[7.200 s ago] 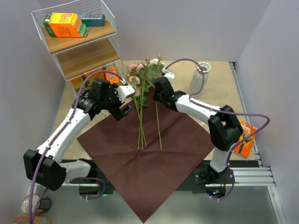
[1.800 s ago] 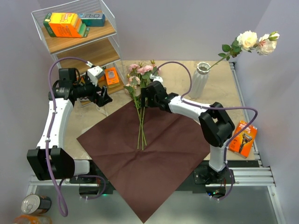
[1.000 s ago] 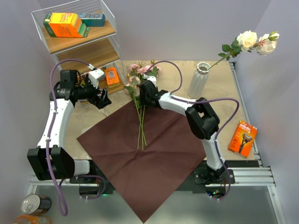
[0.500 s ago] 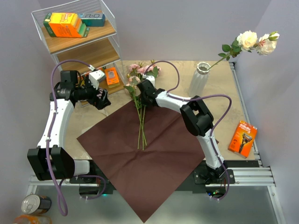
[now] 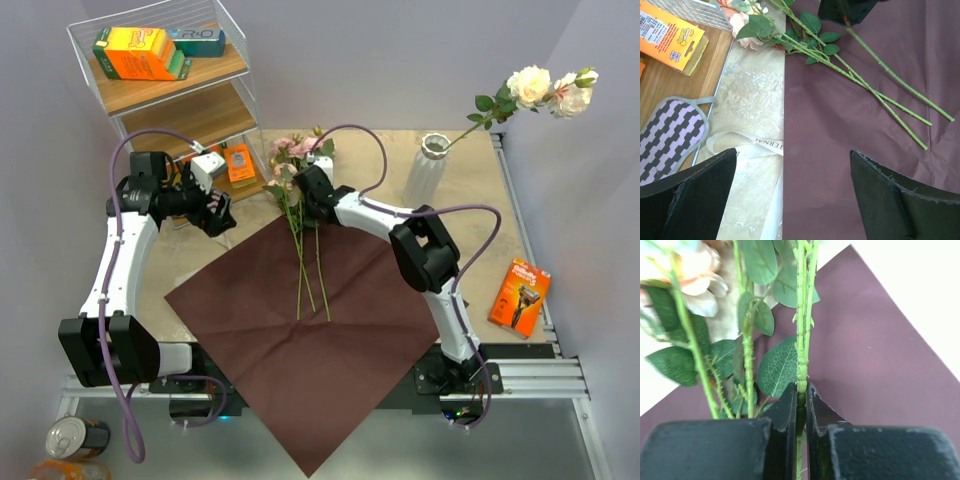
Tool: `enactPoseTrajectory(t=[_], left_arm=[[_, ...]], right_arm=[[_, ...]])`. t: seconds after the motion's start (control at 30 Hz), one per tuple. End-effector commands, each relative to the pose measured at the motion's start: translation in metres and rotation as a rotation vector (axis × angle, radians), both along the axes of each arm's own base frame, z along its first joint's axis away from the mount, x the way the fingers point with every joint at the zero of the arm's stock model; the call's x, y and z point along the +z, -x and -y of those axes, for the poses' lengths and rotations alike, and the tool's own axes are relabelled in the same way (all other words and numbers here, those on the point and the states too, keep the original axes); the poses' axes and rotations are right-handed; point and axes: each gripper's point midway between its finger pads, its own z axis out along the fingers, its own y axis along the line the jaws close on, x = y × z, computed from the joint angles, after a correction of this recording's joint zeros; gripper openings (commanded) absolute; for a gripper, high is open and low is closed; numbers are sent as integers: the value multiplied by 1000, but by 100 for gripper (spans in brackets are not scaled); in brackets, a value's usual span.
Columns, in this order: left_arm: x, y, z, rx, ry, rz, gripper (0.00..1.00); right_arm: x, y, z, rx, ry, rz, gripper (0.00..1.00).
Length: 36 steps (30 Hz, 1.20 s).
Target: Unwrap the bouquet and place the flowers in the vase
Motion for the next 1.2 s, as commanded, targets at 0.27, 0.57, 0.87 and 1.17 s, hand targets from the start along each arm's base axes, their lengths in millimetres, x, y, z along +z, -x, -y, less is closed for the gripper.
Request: enactPoseTrajectory(t=[0.27, 0.57, 0.87, 1.17], left_arm=[[24, 0, -1, -18, -26, 91, 99], [25, 3, 3, -37, -2, 82, 99], [21, 3, 2, -43, -16, 75, 99], [21, -2, 4, -57, -9, 63, 99]], right_arm=[[232, -6, 55, -79, -101, 408, 0], [468, 15, 148, -197, 64, 1061, 0], [566, 44, 242, -491, 151, 1360, 0], [579, 66, 265, -638, 227, 1568, 0]])
